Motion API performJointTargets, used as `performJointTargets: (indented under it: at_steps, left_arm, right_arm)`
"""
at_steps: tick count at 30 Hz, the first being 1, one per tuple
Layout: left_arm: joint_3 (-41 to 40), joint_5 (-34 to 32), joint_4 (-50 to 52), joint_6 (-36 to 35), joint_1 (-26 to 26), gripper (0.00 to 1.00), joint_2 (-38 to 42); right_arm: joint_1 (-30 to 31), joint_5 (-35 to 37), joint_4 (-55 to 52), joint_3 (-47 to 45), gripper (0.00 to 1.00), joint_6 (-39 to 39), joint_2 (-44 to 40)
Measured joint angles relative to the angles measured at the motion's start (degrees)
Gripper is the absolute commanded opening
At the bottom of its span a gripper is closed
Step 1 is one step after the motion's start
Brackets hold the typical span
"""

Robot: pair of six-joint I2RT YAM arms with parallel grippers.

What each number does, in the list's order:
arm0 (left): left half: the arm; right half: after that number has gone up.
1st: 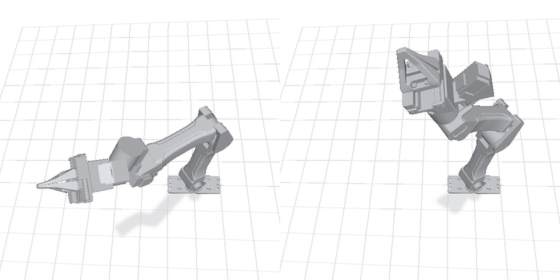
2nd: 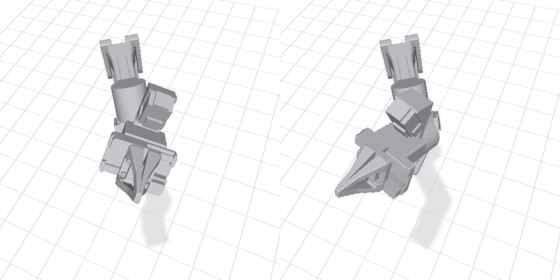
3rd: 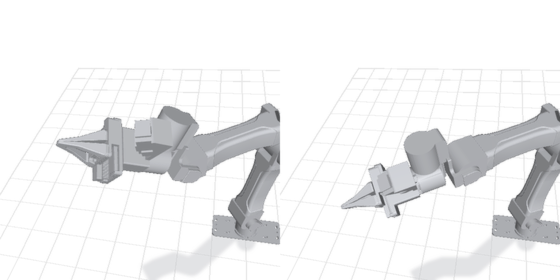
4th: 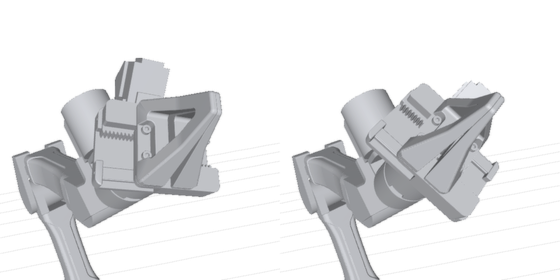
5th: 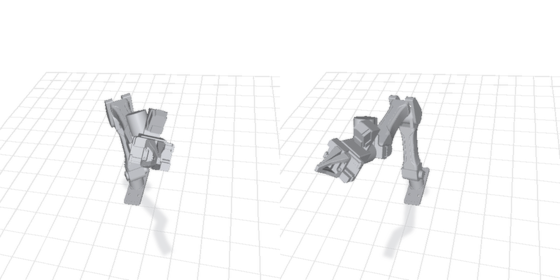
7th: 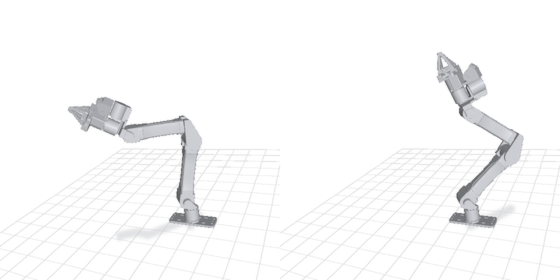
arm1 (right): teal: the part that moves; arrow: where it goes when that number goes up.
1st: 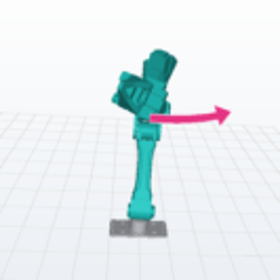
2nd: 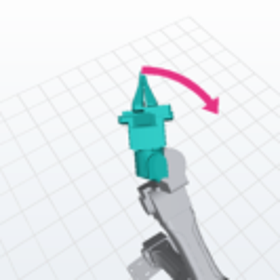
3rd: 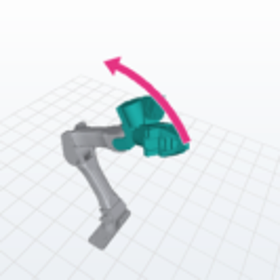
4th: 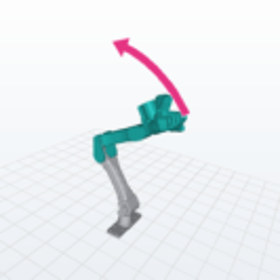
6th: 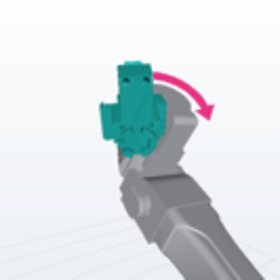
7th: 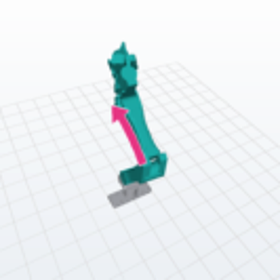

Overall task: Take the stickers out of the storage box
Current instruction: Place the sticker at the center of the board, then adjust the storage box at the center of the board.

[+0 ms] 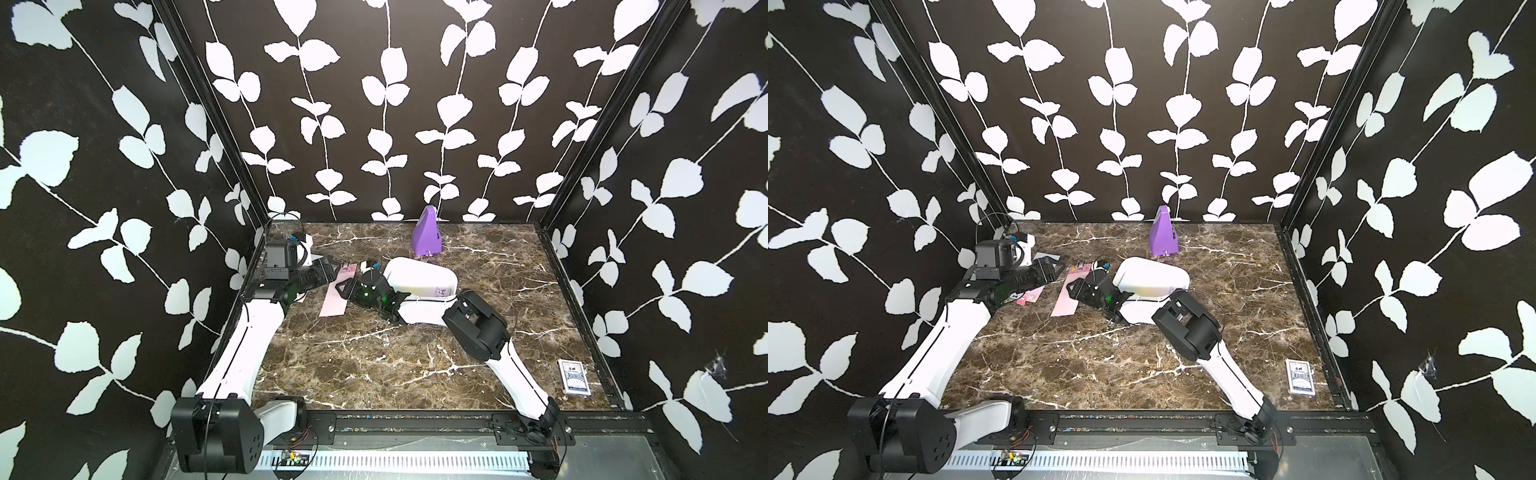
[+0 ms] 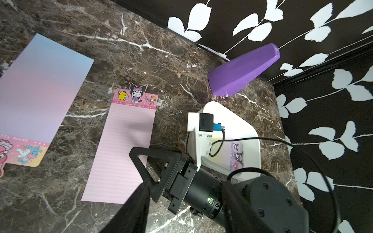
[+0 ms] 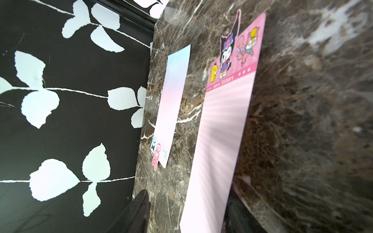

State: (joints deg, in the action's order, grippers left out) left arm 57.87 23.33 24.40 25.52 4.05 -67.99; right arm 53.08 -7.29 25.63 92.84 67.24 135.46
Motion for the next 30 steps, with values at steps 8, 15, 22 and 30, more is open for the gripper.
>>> performJointTargets:
  at_steps: [8, 15, 22, 30]
  left_arm:
    - [-1.6, 0.4, -1.6, 0.9, 0.0, 0.59, -0.7]
    - [-7.2, 1.3, -3.3, 2.1, 0.0, 0.58, -0.8]
    - [-7.5, 1.7, -5.6, 3.5, 0.9, 0.58, -2.2]
    - [-7.5, 1.3, -7.5, 4.3, 4.9, 0.58, -6.0]
  right_arm:
    - [0.0, 0.2, -5.8, 0.2, 0.59, -6.4, -2.3]
    - [-0.9, 2.0, -12.5, -0.5, 0.59, -13.8, -6.8]
    - [-4.8, 1.9, -13.2, -5.8, 0.59, -18.5, -15.1]
    - [-9.9, -3.0, -15.5, -9.2, 0.60, -24.2, -19.2]
